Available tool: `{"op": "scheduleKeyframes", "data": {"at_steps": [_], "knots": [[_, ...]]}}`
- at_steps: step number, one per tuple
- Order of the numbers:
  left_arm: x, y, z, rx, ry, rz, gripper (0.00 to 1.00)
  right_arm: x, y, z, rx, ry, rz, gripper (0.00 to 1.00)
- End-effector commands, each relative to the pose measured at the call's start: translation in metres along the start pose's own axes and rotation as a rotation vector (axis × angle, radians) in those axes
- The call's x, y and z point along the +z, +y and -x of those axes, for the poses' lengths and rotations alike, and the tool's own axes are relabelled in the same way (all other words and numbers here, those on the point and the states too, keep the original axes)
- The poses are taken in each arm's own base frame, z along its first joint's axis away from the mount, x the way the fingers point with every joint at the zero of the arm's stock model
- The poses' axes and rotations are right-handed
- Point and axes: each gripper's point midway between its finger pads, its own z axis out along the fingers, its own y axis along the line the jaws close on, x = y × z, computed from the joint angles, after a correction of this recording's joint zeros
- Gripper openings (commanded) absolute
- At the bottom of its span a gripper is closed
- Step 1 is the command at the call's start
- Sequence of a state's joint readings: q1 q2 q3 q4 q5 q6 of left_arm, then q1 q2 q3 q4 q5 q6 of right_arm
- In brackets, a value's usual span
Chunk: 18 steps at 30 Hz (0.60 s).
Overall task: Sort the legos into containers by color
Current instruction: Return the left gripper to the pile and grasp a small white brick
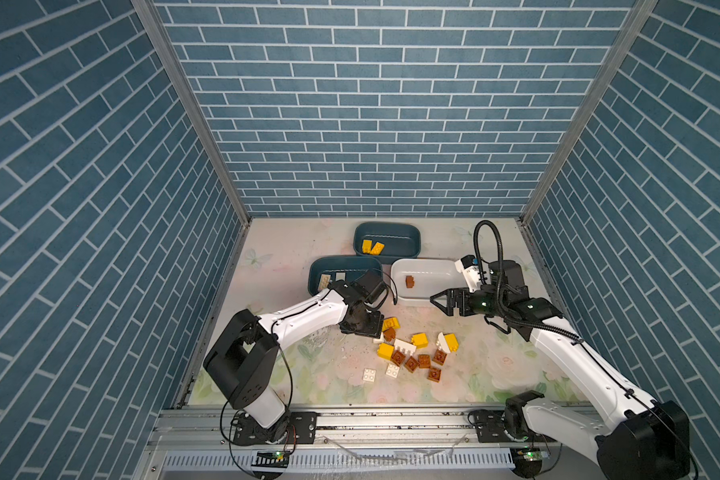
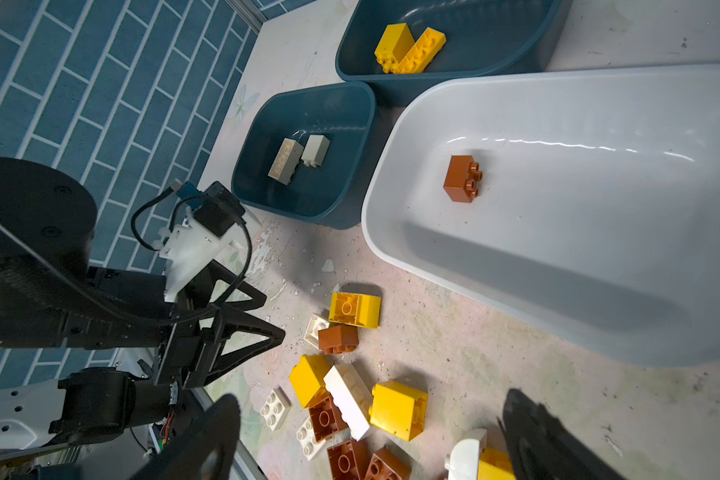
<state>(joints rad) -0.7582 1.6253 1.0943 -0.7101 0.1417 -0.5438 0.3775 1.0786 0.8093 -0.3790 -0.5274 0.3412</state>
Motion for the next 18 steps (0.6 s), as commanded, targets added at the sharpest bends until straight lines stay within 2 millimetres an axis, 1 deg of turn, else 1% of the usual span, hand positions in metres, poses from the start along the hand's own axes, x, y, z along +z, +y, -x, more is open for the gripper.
{"op": "scheduleKeyframes", "data": {"at_steps": [1,4,8,12,18], "knots": [[0.017,-0.01,-0.001,-0.007,0.016,-0.021,0.69,0.003,0.0,-0.009,0.018,0.016,0.004,0.98],[0.029,-0.015,-0.005,0.004,0.045,-0.017,0.66,0.002,-0.002,-0.014,0.022,0.02,-0.006,0.98],[0.042,-0.012,-0.009,0.002,0.071,0.003,0.62,-0.002,-0.004,-0.019,0.025,0.022,-0.02,0.98],[0.046,-0.011,-0.006,0.011,0.076,0.02,0.61,-0.004,-0.005,-0.023,0.02,0.026,-0.029,0.98],[0.051,-0.017,-0.003,0.001,0.082,0.001,0.62,-0.004,-0.004,-0.021,0.013,0.028,-0.031,0.98]]}}
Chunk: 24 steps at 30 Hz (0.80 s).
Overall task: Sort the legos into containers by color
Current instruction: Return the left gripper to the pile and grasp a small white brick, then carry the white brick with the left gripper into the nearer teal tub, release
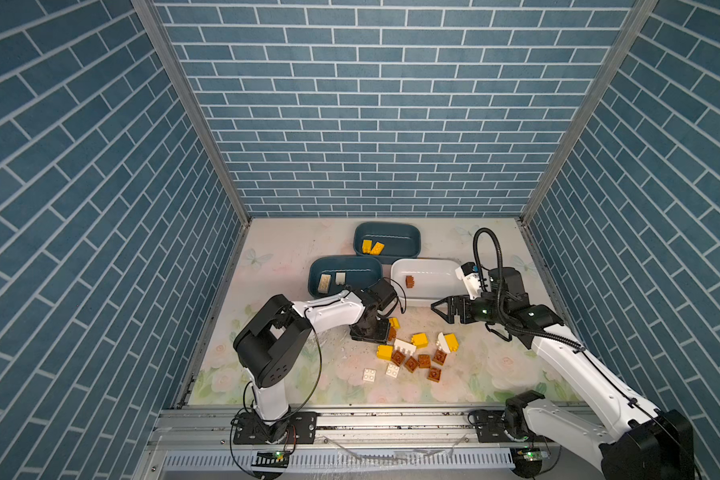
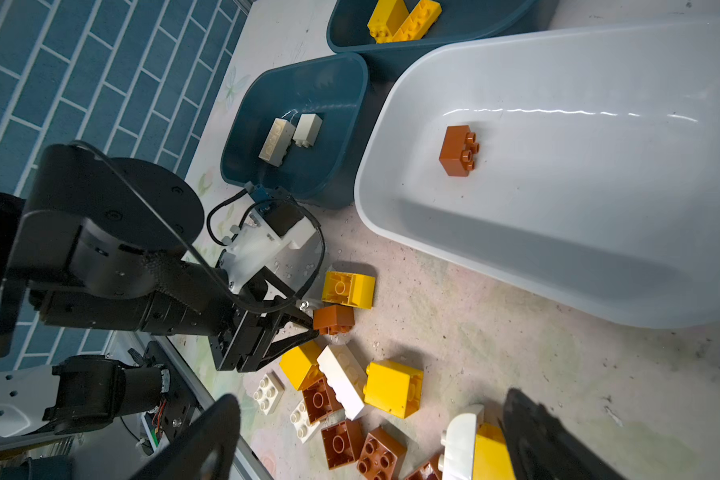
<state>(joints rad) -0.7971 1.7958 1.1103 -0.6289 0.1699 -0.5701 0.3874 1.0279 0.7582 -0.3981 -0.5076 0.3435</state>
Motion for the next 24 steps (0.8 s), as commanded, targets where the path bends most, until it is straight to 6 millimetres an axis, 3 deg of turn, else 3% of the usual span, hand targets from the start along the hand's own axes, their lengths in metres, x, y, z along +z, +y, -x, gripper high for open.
{"op": "scheduleKeyframes", "data": {"at_steps": [1,10,24], "knots": [[0.003,-0.006,0.004,-0.001,-0.001,-0.008,0.63,-0.001,-0.001,-0.004,0.007,0.014,-0.014,0.98],[0.001,-0.003,0.006,0.009,-0.007,0.034,0.65,0.001,0.0,-0.001,-0.007,0.028,-0.009,0.98],[0.007,0.024,-0.003,0.038,0.012,0.162,0.51,0.0,0.001,-0.004,-0.014,0.038,-0.006,0.98]]}}
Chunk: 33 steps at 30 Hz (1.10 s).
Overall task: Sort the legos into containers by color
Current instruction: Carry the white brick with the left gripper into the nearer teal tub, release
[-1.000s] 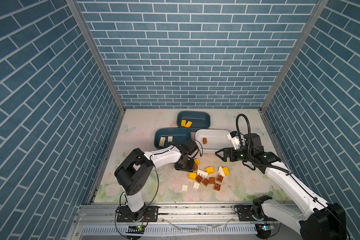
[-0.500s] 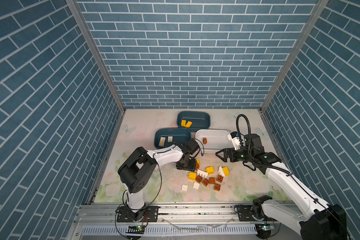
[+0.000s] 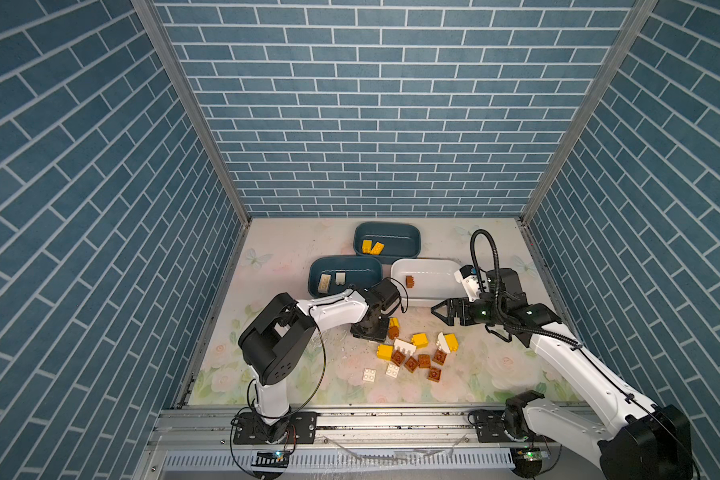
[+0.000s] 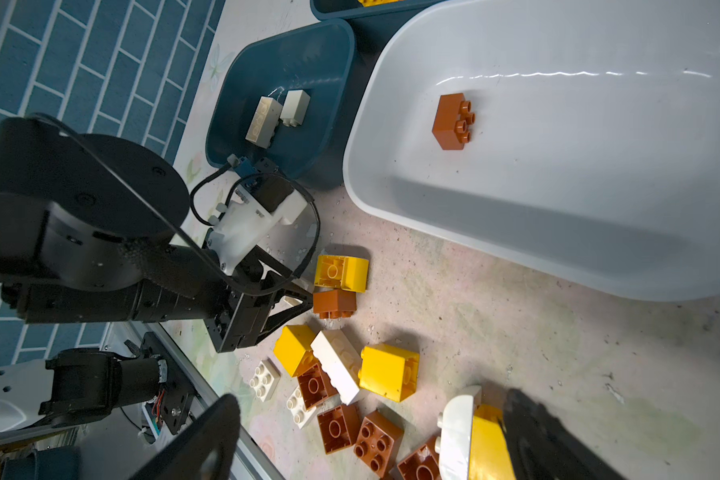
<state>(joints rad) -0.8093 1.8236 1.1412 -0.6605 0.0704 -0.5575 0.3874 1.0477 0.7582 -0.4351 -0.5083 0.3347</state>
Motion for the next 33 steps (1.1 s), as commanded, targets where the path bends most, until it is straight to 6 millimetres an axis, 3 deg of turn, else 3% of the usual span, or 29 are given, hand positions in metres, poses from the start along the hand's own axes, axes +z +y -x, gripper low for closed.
{"op": "scheduleKeyframes", "data": {"at_steps": [1,4,11,19,25,30,33], "knots": [[0.007,0.013,-0.011,0.019,0.041,0.065,0.51,-0.004,0.006,0.007,-0.033,-0.011,0.008,0.98],[0.007,0.015,-0.015,0.017,0.046,0.065,0.48,-0.004,0.006,0.007,-0.035,-0.011,0.009,0.98],[0.004,0.012,-0.013,0.037,0.046,0.052,0.31,-0.005,0.008,0.007,-0.038,-0.013,0.015,0.98],[-0.053,0.004,0.003,0.099,-0.02,0.003,0.3,-0.009,0.021,0.021,-0.041,-0.053,0.063,0.98],[-0.097,0.024,0.041,0.083,-0.119,-0.001,0.3,-0.01,0.031,0.041,-0.037,-0.107,0.106,0.99],[-0.111,0.056,0.082,0.042,-0.197,0.035,0.3,-0.006,0.034,0.049,-0.035,-0.123,0.129,0.98],[-0.11,0.076,0.103,0.006,-0.23,0.052,0.3,-0.005,0.034,0.052,-0.038,-0.129,0.128,0.98]]}}
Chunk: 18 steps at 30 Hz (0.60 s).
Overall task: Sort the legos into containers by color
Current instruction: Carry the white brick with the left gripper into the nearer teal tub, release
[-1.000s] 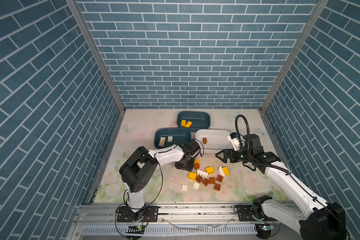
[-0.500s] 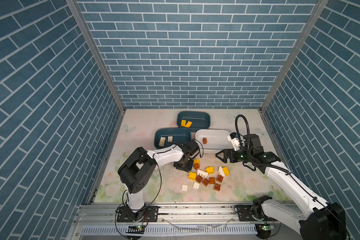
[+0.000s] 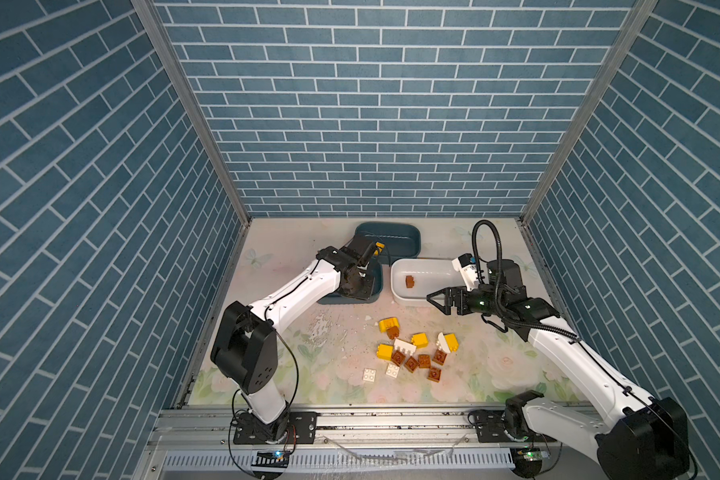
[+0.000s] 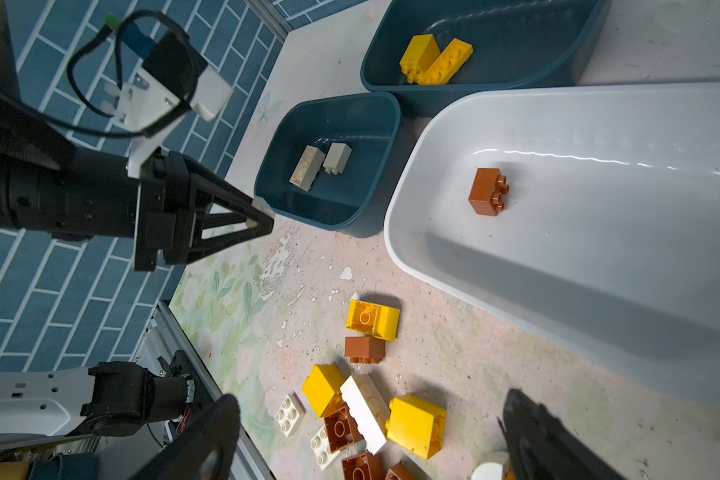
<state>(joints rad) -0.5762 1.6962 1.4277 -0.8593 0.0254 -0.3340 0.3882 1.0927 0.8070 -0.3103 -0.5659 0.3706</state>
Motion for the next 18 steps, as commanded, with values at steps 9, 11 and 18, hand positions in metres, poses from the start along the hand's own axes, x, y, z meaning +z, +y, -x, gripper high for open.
{"op": "scheduleKeyframes", "data": {"at_steps": [9,11,18], "knots": [[0.049,0.058,0.037,-0.027,0.027,0.11,0.3,-0.004,0.01,0.016,-0.012,-0.04,0.022,0.98],[0.057,0.066,0.038,-0.037,0.038,0.131,0.3,-0.004,0.009,0.014,-0.011,-0.038,0.018,0.98],[0.077,0.088,0.025,-0.046,0.113,0.197,0.34,-0.005,0.007,0.009,-0.009,-0.028,0.008,0.98]]}}
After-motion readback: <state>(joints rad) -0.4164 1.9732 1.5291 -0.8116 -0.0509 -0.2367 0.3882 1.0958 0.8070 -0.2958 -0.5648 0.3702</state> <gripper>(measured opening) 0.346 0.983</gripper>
